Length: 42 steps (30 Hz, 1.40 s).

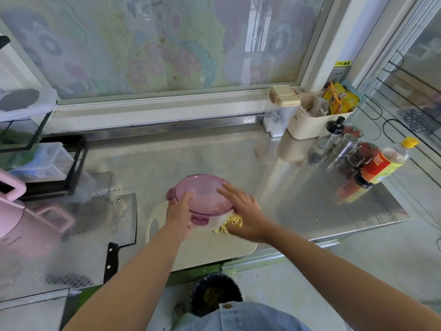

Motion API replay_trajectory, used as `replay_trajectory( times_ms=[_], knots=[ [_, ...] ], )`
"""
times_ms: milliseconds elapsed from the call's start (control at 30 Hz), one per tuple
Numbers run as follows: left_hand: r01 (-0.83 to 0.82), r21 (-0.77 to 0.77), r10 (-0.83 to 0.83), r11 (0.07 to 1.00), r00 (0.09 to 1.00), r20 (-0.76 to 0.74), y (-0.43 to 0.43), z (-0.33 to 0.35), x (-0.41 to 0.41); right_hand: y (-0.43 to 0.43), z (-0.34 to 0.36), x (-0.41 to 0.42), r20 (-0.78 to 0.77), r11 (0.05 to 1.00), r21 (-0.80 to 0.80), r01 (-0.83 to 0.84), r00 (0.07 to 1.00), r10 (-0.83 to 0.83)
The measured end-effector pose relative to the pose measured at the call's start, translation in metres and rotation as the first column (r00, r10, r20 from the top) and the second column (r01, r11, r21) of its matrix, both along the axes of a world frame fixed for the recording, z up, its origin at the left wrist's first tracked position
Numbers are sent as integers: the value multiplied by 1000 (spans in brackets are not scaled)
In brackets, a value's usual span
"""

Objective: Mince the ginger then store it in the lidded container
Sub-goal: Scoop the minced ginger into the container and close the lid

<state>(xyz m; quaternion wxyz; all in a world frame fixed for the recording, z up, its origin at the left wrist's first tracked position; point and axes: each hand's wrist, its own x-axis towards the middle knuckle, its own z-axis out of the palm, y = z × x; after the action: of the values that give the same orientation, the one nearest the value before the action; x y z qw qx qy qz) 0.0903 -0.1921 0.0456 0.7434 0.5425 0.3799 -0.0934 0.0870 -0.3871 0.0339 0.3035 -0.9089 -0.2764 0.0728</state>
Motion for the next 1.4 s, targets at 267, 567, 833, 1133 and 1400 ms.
replay_trajectory(
  times_ms=[267, 567, 833, 1133, 1400],
  knots=[
    [212, -149, -213, 966, 977, 5, -25, 11, -5, 26, -8, -7, 302, 971, 93, 219, 923, -238],
    [292, 7, -288, 956, 937, 198, -39, -2, -17, 13, 5, -8, -26, 857, 357, 372, 921, -389],
    [318, 80, -328, 945, 922, 206, -41, -2, -17, -2, 19, -4, -130, 809, 435, 395, 917, -378],
    [207, 155, -223, 966, 970, 98, -53, -8, -16, -52, 30, 17, -576, 176, 548, 817, 522, -629],
    [-8, 10, 7, 1000, 995, 100, -74, -18, -8, -153, -30, 19, -934, -479, 156, 864, -28, -355]
  ],
)
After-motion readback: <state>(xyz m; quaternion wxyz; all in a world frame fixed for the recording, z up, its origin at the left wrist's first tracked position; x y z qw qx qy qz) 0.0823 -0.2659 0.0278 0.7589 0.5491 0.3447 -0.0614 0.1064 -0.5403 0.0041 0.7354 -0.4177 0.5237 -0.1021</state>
